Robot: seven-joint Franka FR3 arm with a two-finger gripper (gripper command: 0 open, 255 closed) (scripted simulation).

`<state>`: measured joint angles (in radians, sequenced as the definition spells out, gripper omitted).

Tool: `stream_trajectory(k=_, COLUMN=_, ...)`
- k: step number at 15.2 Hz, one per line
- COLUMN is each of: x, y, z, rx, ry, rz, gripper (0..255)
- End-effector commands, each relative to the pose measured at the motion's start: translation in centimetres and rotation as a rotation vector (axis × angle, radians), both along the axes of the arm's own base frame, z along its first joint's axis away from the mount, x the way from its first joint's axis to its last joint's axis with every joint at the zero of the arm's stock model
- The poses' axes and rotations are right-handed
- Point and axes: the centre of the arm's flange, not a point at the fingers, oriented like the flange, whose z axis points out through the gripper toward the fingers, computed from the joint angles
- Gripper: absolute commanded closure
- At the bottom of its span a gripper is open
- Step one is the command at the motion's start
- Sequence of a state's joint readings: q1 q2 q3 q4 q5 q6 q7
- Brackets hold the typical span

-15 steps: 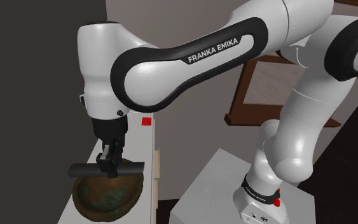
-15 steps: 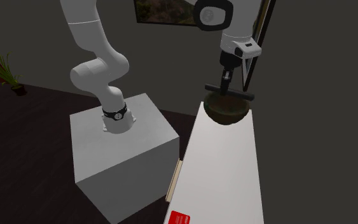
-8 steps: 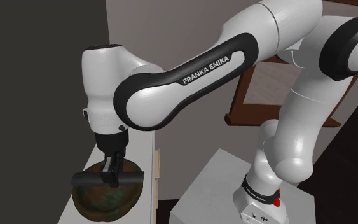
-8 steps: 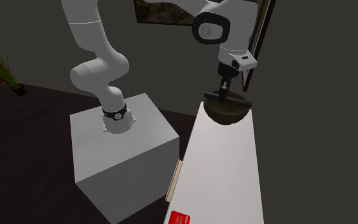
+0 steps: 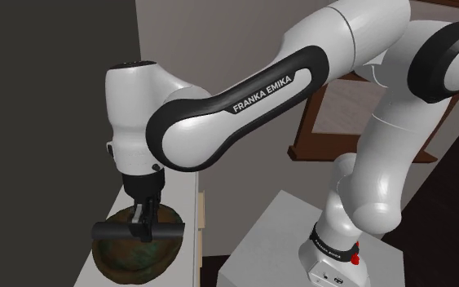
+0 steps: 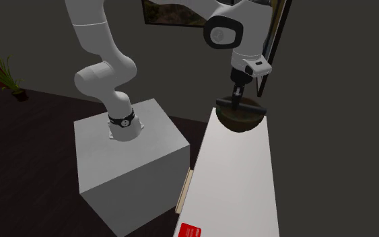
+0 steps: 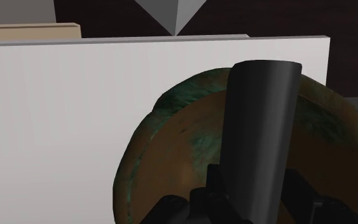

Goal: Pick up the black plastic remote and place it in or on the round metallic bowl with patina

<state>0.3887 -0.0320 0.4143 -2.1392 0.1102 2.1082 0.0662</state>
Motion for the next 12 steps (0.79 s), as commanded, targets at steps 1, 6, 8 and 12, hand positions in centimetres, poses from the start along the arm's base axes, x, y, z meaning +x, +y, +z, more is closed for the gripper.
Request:
stream_trajectory(k=1, x=0.0, y=0.0, z=0.0, rx=0.0, ry=0.0, rz=0.0, gripper=0)
stream_trajectory(k=6, x=0.0, y=0.0, z=0.0, rx=0.0, ry=0.0, rz=0.0, gripper=0)
stream_trajectory(k=8, x=0.1, y=-0.2, z=2.6, rx=0.0, ry=0.001, rz=0.0, gripper=0)
stream_trajectory(k=12, x=0.3, y=-0.3, z=5.0, rx=0.0, ry=0.001, rz=0.0, gripper=0)
